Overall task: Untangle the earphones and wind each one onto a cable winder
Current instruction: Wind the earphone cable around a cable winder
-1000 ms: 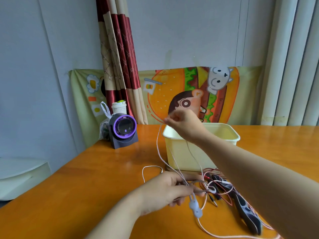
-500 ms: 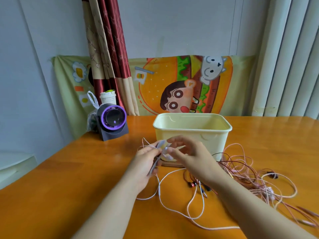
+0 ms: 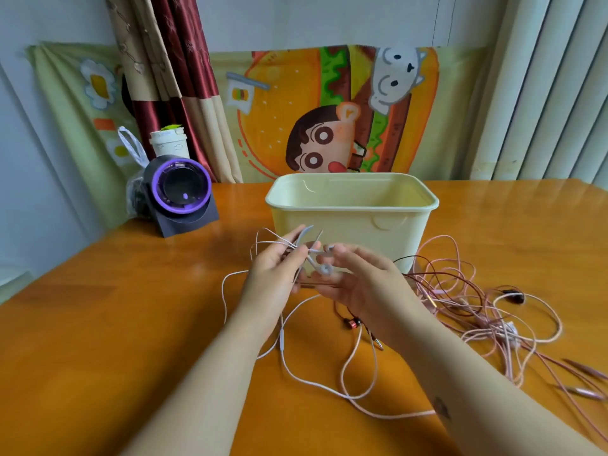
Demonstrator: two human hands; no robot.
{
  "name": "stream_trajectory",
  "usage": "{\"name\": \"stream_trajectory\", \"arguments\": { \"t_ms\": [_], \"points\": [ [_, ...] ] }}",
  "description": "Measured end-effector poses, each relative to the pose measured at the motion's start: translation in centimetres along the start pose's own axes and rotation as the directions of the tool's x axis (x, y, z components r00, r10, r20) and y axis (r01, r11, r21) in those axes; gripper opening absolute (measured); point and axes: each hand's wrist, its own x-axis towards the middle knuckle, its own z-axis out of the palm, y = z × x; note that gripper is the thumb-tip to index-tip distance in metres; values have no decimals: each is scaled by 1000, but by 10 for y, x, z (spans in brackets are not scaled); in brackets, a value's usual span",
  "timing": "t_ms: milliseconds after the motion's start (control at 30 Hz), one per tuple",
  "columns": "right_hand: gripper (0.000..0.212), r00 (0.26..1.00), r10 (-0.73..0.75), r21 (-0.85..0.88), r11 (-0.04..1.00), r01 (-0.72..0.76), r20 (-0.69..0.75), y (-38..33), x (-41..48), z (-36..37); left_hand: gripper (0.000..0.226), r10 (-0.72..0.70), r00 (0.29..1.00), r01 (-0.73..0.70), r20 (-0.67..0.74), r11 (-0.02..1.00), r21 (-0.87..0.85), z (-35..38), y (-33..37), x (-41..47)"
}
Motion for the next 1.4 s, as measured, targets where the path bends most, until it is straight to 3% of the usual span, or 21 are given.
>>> {"name": "stream_trajectory", "arguments": {
  "t_ms": [100,200,433,533,633,700,767,867,967,1033,1167,1400],
  "points": [
    [18,986,145,207,965,-159,83,-2,1,3,35,53,999,-53,0,998,16,-3,1,-1],
    [13,969,212,299,923,-242,129,-3,0,3,35,114,993,-113,-1,988,108,-3,2,-3],
    [6,988,149,280,948,-154,39,1,-4,3,35,194,981,-187,-8,954,233,-9,-1,-9],
    [6,999,41,141,989,-41,7,1,-7,5,36,60,998,-58,-23,996,70,-7,0,-12],
    [7,989,-141,-156,979,135,-30,2,-10,5,30,-193,980,200,57,958,-206,-5,6,-14],
    [9,960,-279,-441,864,244,-17,4,-9,2,29,-295,941,331,163,899,-287,-5,10,-15],
    [11,920,-386,-619,706,344,71,8,-8,-1,28,-317,918,382,240,871,-308,-5,12,-17],
    [16,858,-471,-726,514,457,207,13,-6,-2,20,-301,920,365,251,892,-268,-7,11,-17],
    [17,811,-512,-747,415,520,281,15,-3,-4,22,-305,925,359,226,897,-258,-7,10,-18],
    [18,814,-517,-735,437,519,267,14,-4,-4,22,-305,929,358,210,885,-298,-6,11,-18],
    [16,897,-420,-624,666,410,141,10,-7,-1,23,-301,937,347,179,871,-349,-6,10,-17],
    [2,957,-279,-438,872,218,-80,4,-6,-1,24,-252,953,292,170,916,-276,-7,11,-17]
  ]
}}
